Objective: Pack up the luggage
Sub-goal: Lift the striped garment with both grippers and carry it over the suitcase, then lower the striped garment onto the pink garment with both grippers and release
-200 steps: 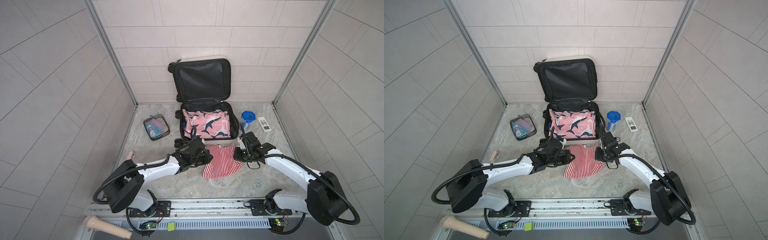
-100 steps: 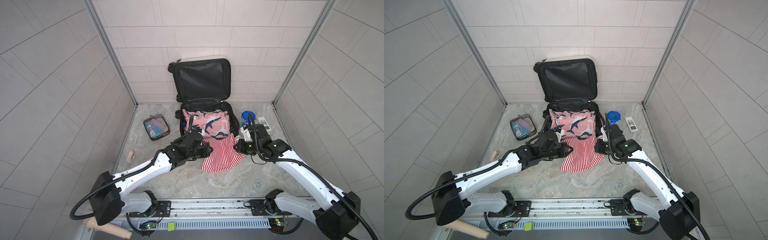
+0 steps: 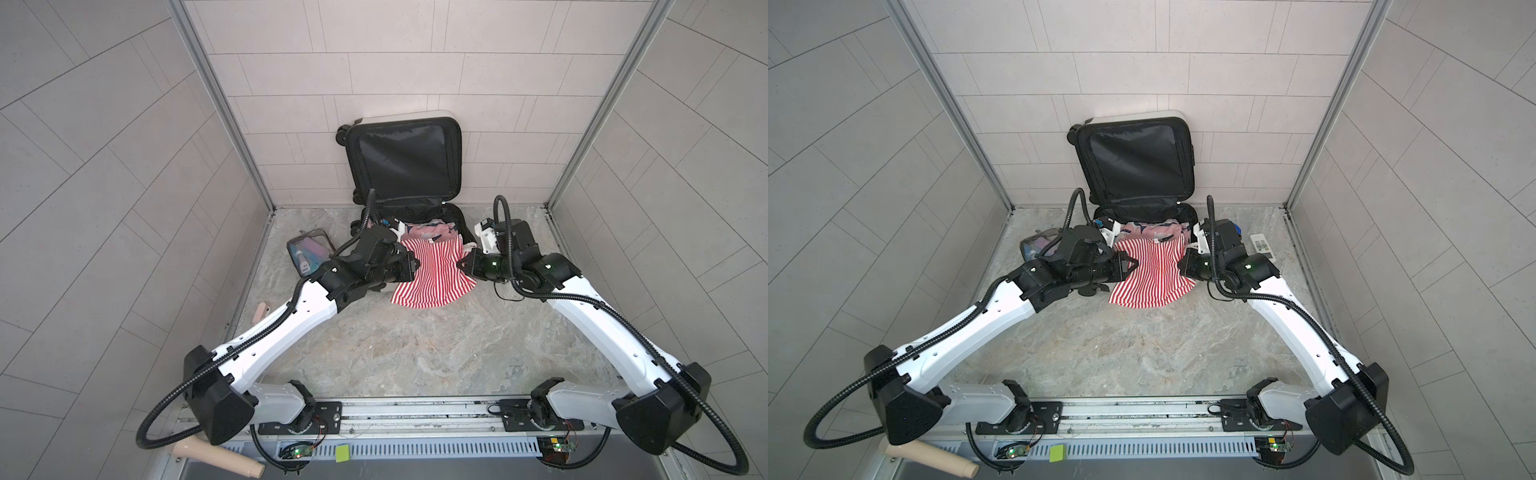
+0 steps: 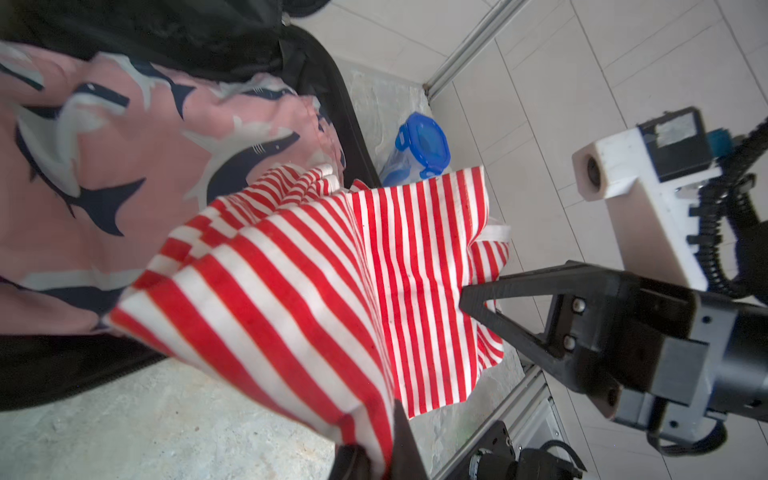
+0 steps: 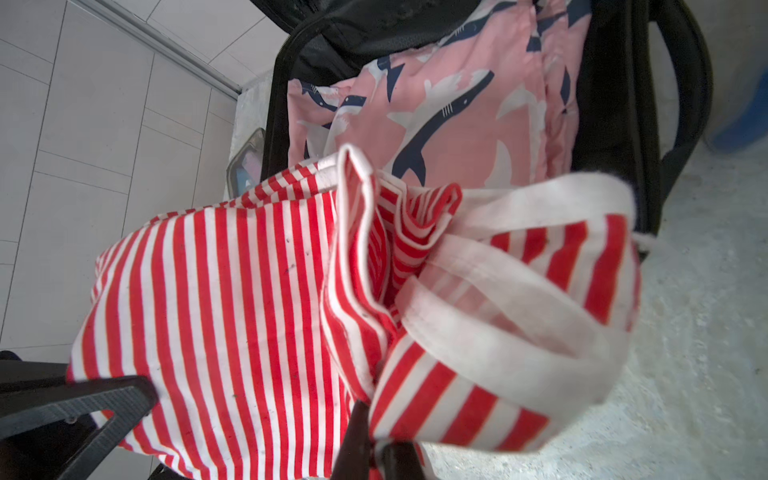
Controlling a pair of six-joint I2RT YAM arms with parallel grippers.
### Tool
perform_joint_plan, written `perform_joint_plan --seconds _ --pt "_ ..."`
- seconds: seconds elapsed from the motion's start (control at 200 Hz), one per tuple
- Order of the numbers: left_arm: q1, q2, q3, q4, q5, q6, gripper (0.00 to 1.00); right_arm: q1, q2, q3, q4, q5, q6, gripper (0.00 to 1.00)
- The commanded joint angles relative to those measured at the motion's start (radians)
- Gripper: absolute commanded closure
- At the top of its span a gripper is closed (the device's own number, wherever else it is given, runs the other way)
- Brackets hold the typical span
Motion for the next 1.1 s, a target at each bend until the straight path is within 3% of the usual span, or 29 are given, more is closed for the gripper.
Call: perform_joint_plan --seconds 0.0,0.215,0.51,1.096 --pt "0.058 0.04 0.095 -0.065 0.015 0.103 1.0 0.002 0.058 0.092 0.025 0.019 -0.022 1.0" --pt "0.153 0.166 0.256 -0.125 0.037 0.199 1.0 -0.001 0.237 0.294 0.011 0.032 -0.06 1.0" --pt "0.248 0.332 0.352 -0.113 0.078 0.262 1.0 -0.042 0.511 0.561 -0.07 0.02 -0.125 1.0" --pt "0.346 0.623 0.377 -0.064 0.093 0.3 1.0 -0.09 0.824 0.685 -0.106 0.057 -0.15 1.0"
